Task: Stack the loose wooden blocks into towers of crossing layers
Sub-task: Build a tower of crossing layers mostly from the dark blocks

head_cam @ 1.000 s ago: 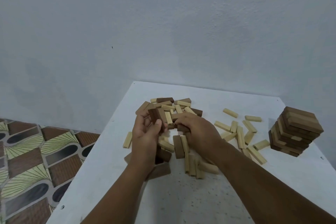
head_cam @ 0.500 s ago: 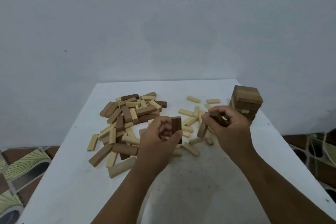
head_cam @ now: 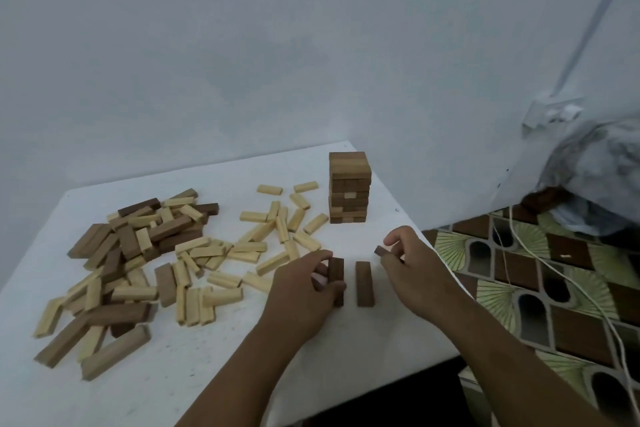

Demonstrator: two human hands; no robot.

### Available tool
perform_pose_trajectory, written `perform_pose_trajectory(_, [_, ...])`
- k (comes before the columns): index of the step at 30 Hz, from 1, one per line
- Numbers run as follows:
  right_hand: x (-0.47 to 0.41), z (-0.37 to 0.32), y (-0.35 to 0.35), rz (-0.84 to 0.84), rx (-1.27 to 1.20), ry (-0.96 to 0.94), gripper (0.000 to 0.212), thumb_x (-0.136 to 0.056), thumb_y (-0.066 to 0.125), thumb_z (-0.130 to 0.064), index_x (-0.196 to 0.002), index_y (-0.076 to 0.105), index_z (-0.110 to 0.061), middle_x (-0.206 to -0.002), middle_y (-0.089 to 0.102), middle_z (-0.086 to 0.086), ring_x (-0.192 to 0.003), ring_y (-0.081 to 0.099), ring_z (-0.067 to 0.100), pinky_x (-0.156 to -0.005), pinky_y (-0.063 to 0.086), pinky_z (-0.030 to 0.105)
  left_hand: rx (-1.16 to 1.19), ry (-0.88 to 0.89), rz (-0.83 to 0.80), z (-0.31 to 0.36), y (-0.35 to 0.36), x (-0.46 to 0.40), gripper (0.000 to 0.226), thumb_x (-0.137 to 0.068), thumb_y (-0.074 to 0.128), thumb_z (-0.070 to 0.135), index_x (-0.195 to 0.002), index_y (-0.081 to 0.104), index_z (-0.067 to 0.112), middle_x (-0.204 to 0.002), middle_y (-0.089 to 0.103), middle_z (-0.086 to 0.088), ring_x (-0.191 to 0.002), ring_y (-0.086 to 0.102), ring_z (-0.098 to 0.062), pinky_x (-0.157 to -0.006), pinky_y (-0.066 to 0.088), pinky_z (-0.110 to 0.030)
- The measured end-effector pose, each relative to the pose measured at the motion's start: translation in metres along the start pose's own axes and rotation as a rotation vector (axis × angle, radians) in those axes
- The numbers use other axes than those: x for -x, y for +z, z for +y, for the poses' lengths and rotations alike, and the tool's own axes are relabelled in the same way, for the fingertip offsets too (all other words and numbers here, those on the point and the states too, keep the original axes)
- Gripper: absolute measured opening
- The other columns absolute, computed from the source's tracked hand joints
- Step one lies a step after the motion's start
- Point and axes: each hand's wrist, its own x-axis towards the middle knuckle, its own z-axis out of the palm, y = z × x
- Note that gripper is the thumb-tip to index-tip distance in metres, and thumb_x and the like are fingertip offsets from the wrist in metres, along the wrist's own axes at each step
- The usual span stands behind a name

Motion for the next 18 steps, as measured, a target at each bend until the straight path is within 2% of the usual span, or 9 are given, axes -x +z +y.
perform_pose_trajectory(2, [0.002, 0.007, -0.004, 0.036, 0.109, -0.047, 0.011, -0.095, 0.053, -0.021, -0.104, 0.050, -0.026, -0.092, 0.055, -0.005, -0.077, 0.055, 0.006, -0.064, 0.047, 0.022, -0.056, 0.017, 0.009, 0.002, 0.003, -0.002, 0.051, -0.082, 0.077, 0.034, -0.130, 0.061, 0.028, -0.117, 0.064, 0.011, -0.096, 0.062, -0.010, -0.095, 0.049, -0.025])
perform_pose_trajectory(4, [0.005, 0.011, -0.006, 0.033, 0.227, -0.088, 0.012, -0.091, 0.060, -0.022, -0.100, 0.054, -0.027, -0.093, 0.055, -0.008, -0.078, 0.053, 0.005, -0.066, 0.043, 0.018, -0.090, 0.037, 0.024, 0.003, 0.004, -0.002, 0.047, -0.080, 0.079, 0.035, -0.124, 0.065, 0.025, -0.116, 0.064, 0.010, -0.093, 0.063, -0.010, -0.093, 0.050, -0.028])
perform_pose_trajectory(7, [0.008, 0.013, -0.005, 0.010, 0.315, -0.125, 0.013, -0.087, 0.067, -0.030, -0.099, 0.064, -0.028, -0.089, 0.057, -0.015, -0.081, 0.051, 0.003, -0.071, 0.043, 0.018, -0.073, 0.079, 0.045, 0.000, 0.001, -0.004, 0.036, -0.081, 0.078, 0.032, -0.115, 0.068, 0.025, -0.108, 0.065, 0.013, -0.087, 0.062, -0.005, -0.082, 0.048, -0.015])
perform_pose_trajectory(9, [0.010, 0.011, -0.003, 0.003, 0.227, -0.152, 0.014, -0.085, 0.070, -0.030, -0.099, 0.070, -0.027, -0.092, 0.064, -0.016, -0.079, 0.054, 0.000, -0.076, 0.046, 0.016, -0.053, 0.114, 0.031, -0.003, -0.005, -0.004, 0.035, -0.082, 0.077, 0.028, -0.116, 0.067, 0.029, -0.110, 0.064, 0.016, -0.078, 0.062, 0.002, -0.072, 0.046, -0.006])
perform_pose_trajectory(11, [0.010, 0.009, -0.003, -0.042, 0.148, -0.168, 0.016, -0.086, 0.071, -0.028, -0.102, 0.072, -0.027, -0.100, 0.067, -0.014, -0.076, 0.053, -0.005, -0.075, 0.041, 0.008, -0.005, 0.115, -0.074, -0.005, -0.012, -0.005, 0.048, -0.076, 0.083, 0.026, -0.120, 0.063, 0.036, -0.115, 0.061, 0.018, -0.077, 0.064, 0.003, -0.072, 0.052, -0.010])
perform_pose_trajectory(14, [0.005, 0.009, -0.010, -0.125, 0.085, -0.151, 0.029, -0.084, 0.074, -0.032, -0.113, 0.067, -0.032, -0.109, 0.063, -0.019, -0.073, 0.060, -0.002, -0.068, 0.040, 0.007, -0.019, 0.087, -0.262, -0.001, -0.021, -0.006, 0.078, -0.064, 0.092, 0.027, -0.129, 0.053, 0.045, -0.112, 0.054, 0.021, -0.081, 0.065, -0.003, -0.072, 0.057, -0.017])
perform_pose_trajectory(16, [-0.001, 0.010, -0.019, -0.201, 0.049, -0.149, 0.049, -0.076, 0.081, -0.037, -0.121, 0.061, -0.037, -0.114, 0.058, -0.022, -0.074, 0.062, -0.001, -0.064, 0.047, 0.011, -0.089, 0.092, -0.332, 0.002, -0.023, -0.009, 0.092, -0.061, 0.093, 0.030, -0.137, 0.043, 0.047, -0.115, 0.050, 0.019, -0.083, 0.063, -0.006, -0.071, 0.058, -0.017])
perform_pose_trajectory(18, [-0.005, 0.009, -0.026, -0.334, 0.055, -0.161, 0.076, -0.064, 0.089, -0.042, -0.130, 0.052, -0.042, -0.115, 0.053, -0.025, -0.078, 0.059, -0.005, -0.066, 0.051, 0.016, -0.135, 0.119, -0.359, 0.004, -0.020, -0.013, 0.100, -0.062, 0.093, 0.032, -0.142, 0.036, 0.047, -0.126, 0.048, 0.019, -0.086, 0.062, -0.008, -0.072, 0.058, -0.019])
